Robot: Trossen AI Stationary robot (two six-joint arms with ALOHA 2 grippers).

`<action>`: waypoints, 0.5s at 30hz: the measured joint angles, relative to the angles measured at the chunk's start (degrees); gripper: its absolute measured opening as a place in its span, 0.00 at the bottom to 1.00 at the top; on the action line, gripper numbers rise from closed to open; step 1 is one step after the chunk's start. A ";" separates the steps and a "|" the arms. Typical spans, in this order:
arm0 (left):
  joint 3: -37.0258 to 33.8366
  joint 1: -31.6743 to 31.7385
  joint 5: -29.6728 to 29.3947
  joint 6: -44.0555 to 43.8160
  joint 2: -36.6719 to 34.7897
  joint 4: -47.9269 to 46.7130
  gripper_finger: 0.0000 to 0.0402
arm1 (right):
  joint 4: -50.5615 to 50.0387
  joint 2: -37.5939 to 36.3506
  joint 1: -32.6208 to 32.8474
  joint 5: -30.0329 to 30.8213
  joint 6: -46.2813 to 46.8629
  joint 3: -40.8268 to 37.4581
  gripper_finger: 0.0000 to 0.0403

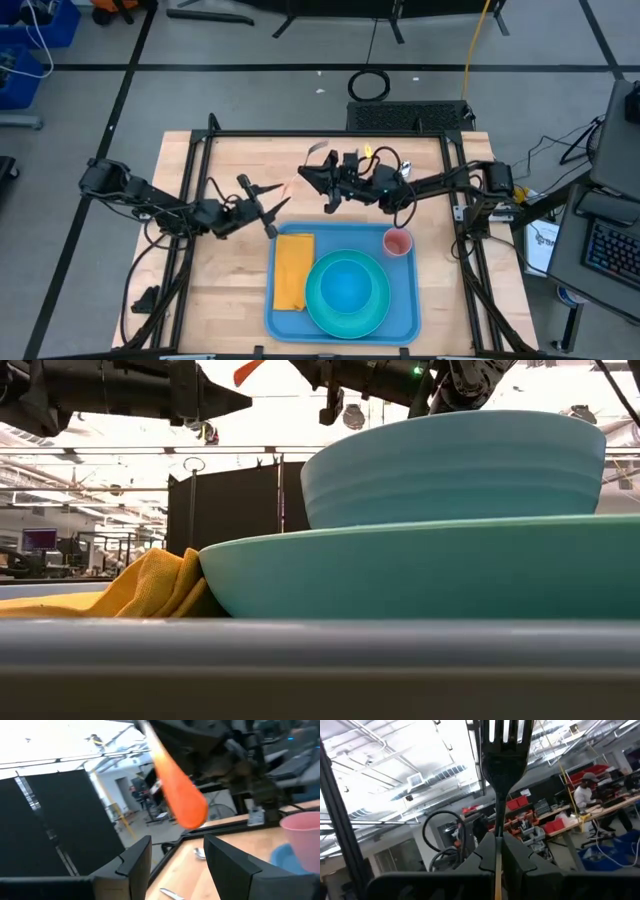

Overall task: Set up tray
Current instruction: Put the orange fork on top of the orange napkin on the blue serving tray

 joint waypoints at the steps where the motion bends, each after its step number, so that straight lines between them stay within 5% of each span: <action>1: 0.00 -0.08 -0.76 0.19 0.06 0.48 0.46 | 0.02 0.00 0.30 1.16 -0.68 0.00 0.00; 15: 0.00 -3.34 -4.61 7.95 0.05 7.28 0.46 | 2.34 0.02 1.58 6.78 -5.62 -0.02 0.00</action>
